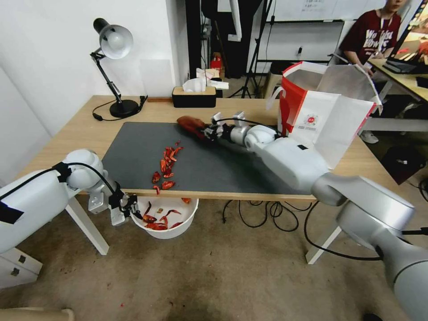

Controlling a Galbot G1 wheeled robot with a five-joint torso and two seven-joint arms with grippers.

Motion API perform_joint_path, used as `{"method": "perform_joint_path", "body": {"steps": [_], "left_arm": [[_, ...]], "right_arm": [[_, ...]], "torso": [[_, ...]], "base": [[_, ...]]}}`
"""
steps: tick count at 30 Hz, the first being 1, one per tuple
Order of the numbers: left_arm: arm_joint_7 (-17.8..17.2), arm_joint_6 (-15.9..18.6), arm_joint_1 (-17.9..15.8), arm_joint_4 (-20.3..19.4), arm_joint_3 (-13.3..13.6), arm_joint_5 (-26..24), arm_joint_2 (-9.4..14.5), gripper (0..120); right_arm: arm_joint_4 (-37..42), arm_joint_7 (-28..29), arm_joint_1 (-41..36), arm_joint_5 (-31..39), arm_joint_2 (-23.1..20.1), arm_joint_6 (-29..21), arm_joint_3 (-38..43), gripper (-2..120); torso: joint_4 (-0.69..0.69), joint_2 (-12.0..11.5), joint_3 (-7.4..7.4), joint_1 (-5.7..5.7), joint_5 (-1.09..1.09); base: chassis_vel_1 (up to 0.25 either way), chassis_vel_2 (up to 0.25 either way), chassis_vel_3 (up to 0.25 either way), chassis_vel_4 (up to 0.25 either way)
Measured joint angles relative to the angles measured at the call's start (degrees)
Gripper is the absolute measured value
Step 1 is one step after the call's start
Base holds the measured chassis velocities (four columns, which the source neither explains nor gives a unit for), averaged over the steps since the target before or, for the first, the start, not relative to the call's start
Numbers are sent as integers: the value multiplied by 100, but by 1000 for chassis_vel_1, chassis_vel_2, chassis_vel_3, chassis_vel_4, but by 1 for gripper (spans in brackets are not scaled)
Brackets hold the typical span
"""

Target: Sweep shrimp from table into container with towel, then put container into takeout bag.

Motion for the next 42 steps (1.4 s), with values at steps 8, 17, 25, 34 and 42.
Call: {"method": "perform_joint_path", "body": {"steps": [8,17,25,34,42], "left_arm": [[-23,-9,145,28,-188,67,16,0],[-40,-9,155,52,-270,82,25,0],[-52,-7,249,10,-367,85,77,0],[-55,-7,175,-16,-371,82,123,0],[-75,-7,139,0,-357,67,168,0]], "right_arm": [[344,-313,-105,197,-170,-42,-367,8],[736,-443,-159,378,-319,-46,-645,8],[1405,-408,-192,564,-757,-54,-961,8],[2412,-249,-388,699,-1255,-126,-1169,8],[2952,-116,-479,762,-1424,-177,-1298,8]], "torso": [[-3,1,-2,-1,1],[0,2,-2,-1,2],[2,3,-2,-2,3],[-4,2,-1,-1,3],[-1,1,0,0,2]], "base": [[0,0,0,0],[0,0,0,0],[0,0,0,0],[0,0,0,0],[0,0,0,0]]}}
